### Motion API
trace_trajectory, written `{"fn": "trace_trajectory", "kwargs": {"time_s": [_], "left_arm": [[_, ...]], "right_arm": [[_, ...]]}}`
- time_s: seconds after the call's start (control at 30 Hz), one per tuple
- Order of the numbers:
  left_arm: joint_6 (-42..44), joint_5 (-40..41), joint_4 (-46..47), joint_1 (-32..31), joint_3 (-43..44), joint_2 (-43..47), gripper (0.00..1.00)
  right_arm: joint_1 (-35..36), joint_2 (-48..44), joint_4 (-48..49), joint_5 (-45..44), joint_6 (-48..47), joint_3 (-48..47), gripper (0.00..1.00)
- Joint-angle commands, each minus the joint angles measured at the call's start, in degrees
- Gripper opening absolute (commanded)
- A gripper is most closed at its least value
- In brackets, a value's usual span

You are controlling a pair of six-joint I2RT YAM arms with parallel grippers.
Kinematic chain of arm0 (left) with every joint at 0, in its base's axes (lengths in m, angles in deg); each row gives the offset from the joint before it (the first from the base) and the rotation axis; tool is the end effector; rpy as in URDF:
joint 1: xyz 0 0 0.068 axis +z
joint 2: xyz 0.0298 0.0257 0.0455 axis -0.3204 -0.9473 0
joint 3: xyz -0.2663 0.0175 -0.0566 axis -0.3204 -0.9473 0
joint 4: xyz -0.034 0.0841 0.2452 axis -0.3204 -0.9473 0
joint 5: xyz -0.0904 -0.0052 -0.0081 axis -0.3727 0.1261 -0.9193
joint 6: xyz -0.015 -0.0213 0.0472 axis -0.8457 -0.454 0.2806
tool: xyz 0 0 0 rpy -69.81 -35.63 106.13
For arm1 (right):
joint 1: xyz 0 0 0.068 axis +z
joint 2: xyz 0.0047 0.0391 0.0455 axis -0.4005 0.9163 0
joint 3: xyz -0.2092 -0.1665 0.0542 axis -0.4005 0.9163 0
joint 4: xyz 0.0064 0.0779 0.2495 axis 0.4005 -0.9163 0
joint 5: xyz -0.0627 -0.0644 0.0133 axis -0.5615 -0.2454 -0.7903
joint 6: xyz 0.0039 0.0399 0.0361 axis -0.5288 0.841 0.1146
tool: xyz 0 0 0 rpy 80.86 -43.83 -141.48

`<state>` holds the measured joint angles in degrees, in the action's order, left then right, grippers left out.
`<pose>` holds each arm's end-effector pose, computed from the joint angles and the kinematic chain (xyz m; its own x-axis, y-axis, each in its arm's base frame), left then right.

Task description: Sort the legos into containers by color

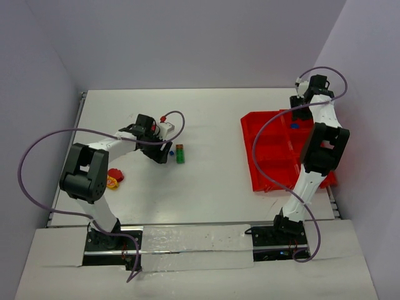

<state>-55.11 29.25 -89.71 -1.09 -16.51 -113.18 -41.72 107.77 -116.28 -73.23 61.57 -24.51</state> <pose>0.3223 -0.1258 0.1656 -0.7014 0.5041 -0.5039 0.6321 0.7665 -0.1131 0.4399 -0.1399 0.2434 -0.8381 -0.1099 -0.5344 -0.0559 0.9916 -0.1164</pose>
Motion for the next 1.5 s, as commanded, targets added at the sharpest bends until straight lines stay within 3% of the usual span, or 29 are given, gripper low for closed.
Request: {"fn": "trace_trajectory", "kwargs": {"time_s": [0.0, 0.07, 0.13, 0.2, 0.53, 0.77, 0.97, 1.13, 1.27, 1.47], "left_arm": [[0.7, 0.3, 3.0, -0.3, 2.4, -1.5, 0.74], [0.6, 0.1, 3.2, -0.3, 3.0, -2.5, 0.72], [0.5, -0.5, 3.6, -0.6, 4.3, -3.7, 0.71], [0.6, -1.0, 3.8, -0.9, 5.3, -4.7, 0.70], [1.2, -0.4, 4.3, -4.3, 10.6, -11.2, 0.58], [1.6, 0.4, 4.0, -5.1, 11.2, -12.8, 0.46], [1.9, 1.0, 3.4, -5.3, 9.3, -11.8, 0.41], [1.4, 1.7, 3.0, -5.6, 6.8, -10.1, 0.43], [0.1, 3.0, 2.7, -5.9, 5.0, -8.6, 0.54], [-2.3, 4.7, 2.5, -6.3, 4.7, -8.5, 0.51]], "right_arm": [[0.6, 0.5, 2.1, -0.4, 0.4, -1.4, 0.66], [0.7, 0.1, 1.8, -0.4, 0.5, -1.2, 0.71], [0.8, -0.6, 1.8, -0.2, 0.9, -1.0, 0.93], [0.9, -1.5, 1.7, 0.1, 1.2, -0.7, 1.00], [1.9, -7.7, -2.2, 5.1, 3.5, -1.8, 1.00], [2.6, -8.7, -4.6, 6.9, 4.1, -5.0, 1.00], [3.0, -8.4, -5.0, 6.9, 4.2, -5.9, 1.00], [3.1, -8.4, -4.7, 6.6, 3.9, -5.4, 1.00], [3.2, -8.5, -4.4, 6.7, 3.9, -4.6, 1.00], [3.5, -8.8, -3.8, 6.7, 4.0, -3.7, 1.00]]}}
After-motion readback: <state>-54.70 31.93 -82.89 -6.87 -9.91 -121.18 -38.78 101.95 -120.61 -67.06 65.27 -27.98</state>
